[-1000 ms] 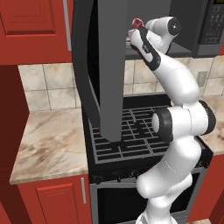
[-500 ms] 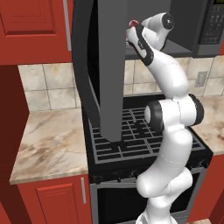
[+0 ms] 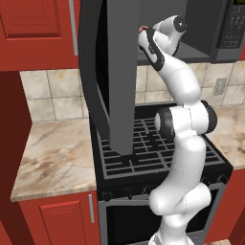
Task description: Transport the steak from the fridge to the microwave and turn on the microwave.
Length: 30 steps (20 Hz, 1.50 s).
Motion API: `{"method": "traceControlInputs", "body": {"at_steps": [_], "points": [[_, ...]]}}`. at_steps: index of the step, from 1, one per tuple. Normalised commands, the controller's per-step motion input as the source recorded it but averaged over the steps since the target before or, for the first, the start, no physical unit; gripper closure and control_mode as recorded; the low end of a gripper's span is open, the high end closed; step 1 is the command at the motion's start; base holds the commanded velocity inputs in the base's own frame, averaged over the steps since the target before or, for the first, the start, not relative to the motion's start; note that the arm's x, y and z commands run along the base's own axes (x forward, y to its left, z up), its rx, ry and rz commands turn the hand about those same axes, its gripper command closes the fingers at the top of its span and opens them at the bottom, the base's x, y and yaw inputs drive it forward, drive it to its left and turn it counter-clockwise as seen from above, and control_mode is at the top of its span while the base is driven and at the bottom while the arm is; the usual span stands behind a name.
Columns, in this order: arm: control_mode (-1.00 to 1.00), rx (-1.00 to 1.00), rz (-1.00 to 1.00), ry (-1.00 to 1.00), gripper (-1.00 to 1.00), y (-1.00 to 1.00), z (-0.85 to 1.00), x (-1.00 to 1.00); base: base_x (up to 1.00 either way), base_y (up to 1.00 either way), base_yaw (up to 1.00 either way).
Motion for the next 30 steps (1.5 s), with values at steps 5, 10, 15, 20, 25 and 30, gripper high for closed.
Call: {"method": "traceControlInputs", "body": {"at_steps": [5,10,15,20,25,30], "points": [[-1.00,0.00,0.00,0.00,1.00,0.00,-0.28,0.23,0.00,0.00,0.00],[-1.00,0.00,0.00,0.00,1.00,0.00,-0.19,0.26,0.00,0.00,0.00],[-1.00,0.00,0.00,0.01,-1.00,0.04,-0.16,0.26,0.00,0.00,0.00],[-1.00,0.00,0.00,0.00,-1.00,0.00,-0.08,0.01,0.00,0.00,0.00],[-1.00,0.00,0.00,0.00,-1.00,0.00,0.00,0.00,0.00,0.00,0.00],[-1.00,0.01,0.00,0.00,-1.00,-0.03,0.00,-0.40,0.00,0.00,0.00]]}}
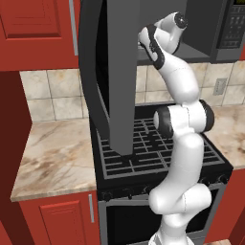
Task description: Transport the steak from the fridge to the microwave and turn on the microwave.
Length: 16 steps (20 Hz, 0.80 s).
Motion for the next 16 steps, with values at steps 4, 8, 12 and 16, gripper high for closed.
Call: {"method": "traceControlInputs", "body": {"at_steps": [4,8,12,16], "points": [[-1.00,0.03,0.00,0.00,-1.00,-0.08,0.00,-0.84,0.00,0.00,0.00],[-1.00,0.02,0.00,0.01,-1.00,-0.01,-0.07,-0.88,0.00,0.00,0.00],[-1.00,0.00,0.00,-0.02,-1.00,0.00,-0.10,-1.00,0.00,0.00,0.00],[-1.00,0.00,0.00,-0.19,-1.00,0.00,0.00,-1.00,0.00,0.00,0.00]]}}
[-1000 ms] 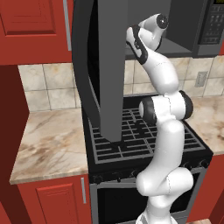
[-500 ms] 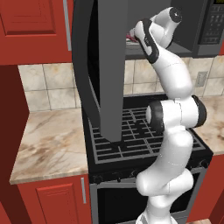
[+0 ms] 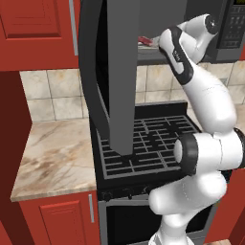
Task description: Transport the steak from the fridge to the microwave and turn on the microwave.
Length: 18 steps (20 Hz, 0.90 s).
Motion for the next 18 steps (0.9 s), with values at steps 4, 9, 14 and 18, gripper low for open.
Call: {"method": "traceControlInputs", "body": {"at_steps": [4,9,14,18], "points": [[-1.00,-0.02,0.00,-0.22,-1.00,0.00,0.00,-1.00,0.00,0.00,0.00],[-1.00,0.00,0.00,-0.06,-1.00,0.00,0.00,-1.00,0.00,0.00,0.00],[-1.00,-0.01,0.00,-0.04,-1.00,0.00,0.00,-1.00,0.00,0.00,0.00],[-1.00,-0.06,0.00,0.00,-1.00,0.00,-0.01,-1.00,0.00,0.00,0.00]]}}
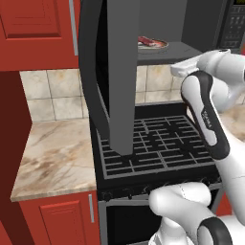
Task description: Transport the steak from the fridge to the microwave and turn on the microwave.
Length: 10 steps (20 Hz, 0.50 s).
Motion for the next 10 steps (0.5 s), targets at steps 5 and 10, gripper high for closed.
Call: {"method": "traceControlInputs", "body": {"at_steps": [5,10], "points": [[-1.00,-0.07,-0.01,0.03,-1.00,0.00,-0.07,-1.00,0.00,0.00,0.00],[-1.00,-0.14,-0.01,0.06,-1.00,0.02,-0.18,-0.99,0.00,0.00,0.00]]}}
